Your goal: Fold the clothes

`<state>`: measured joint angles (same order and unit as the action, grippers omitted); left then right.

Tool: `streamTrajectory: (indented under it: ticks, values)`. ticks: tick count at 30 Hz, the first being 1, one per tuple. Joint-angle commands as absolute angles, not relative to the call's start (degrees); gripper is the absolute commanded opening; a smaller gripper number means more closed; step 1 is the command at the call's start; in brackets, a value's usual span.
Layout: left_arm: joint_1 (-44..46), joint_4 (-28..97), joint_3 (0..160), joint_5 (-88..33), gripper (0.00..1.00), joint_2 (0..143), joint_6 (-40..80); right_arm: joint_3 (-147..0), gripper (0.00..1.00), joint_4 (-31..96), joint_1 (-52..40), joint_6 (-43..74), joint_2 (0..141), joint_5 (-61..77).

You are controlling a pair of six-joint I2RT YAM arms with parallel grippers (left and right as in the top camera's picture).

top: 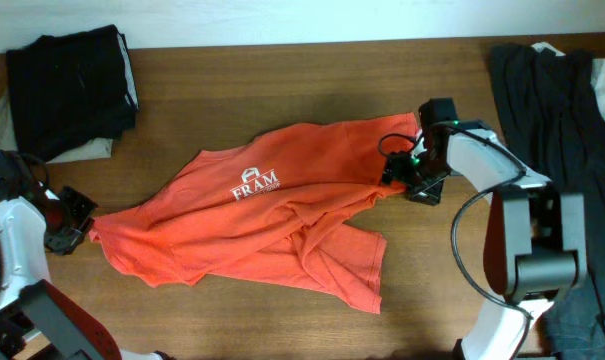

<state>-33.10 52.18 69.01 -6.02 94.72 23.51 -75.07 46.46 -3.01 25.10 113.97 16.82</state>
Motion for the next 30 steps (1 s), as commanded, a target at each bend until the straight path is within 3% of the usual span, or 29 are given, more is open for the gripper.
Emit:
streamTrajectory:
  ticks: [1, 4, 7, 10, 15, 17, 18, 19, 24, 30]
  values:
    - [-32.99, 51.70, 70.02, -6.66, 0.00, 93.51, 24.18, -75.29, 0.70, 43.97, -3.38, 26.68, 115.15, 14.87]
    - [-32.99, 51.64, 70.02, -6.66, 0.00, 93.51, 24.18, -75.29, 0.47, 40.97, -3.38, 27.51, 115.77, 14.28]
    - [-32.99, 51.66, 70.02, -6.66, 0.00, 93.51, 24.21, -75.29, 0.04, 38.00, -3.38, 27.97, 117.03, 14.33]
    - [-32.99, 51.66, 70.02, -6.66, 0.00, 93.51, 24.18, -79.55, 0.04, 32.88, -3.29, 27.94, 116.73, 17.02]
    - [-32.97, 51.75, 70.00, -6.66, 0.00, 93.51, 24.18, -116.38, 0.04, 30.04, -3.18, 27.97, 118.02, 12.62]
    - [-32.69, 51.75, 70.00, -6.66, 0.00, 93.51, 24.18, -126.23, 0.09, 30.17, -2.74, 28.01, 119.87, 11.94]
    - [-32.34, 51.72, 70.00, -6.61, 0.00, 93.51, 24.16, -130.76, 0.46, 30.96, -2.31, 28.16, 120.99, 11.75]
    - [-31.83, 51.72, 70.00, -6.61, 0.00, 93.51, 24.16, -132.90, 0.99, 32.29, -2.07, 28.14, 121.45, 11.75]
    - [-28.38, 51.68, 70.00, -6.61, 0.00, 93.51, 24.18, -133.38, 0.99, 52.45, -1.85, 22.92, 121.23, 11.77]
    - [-26.79, 51.70, 70.00, -6.61, 0.00, 93.51, 24.18, -133.29, 0.99, 86.50, -2.85, 19.27, 118.67, 10.15]
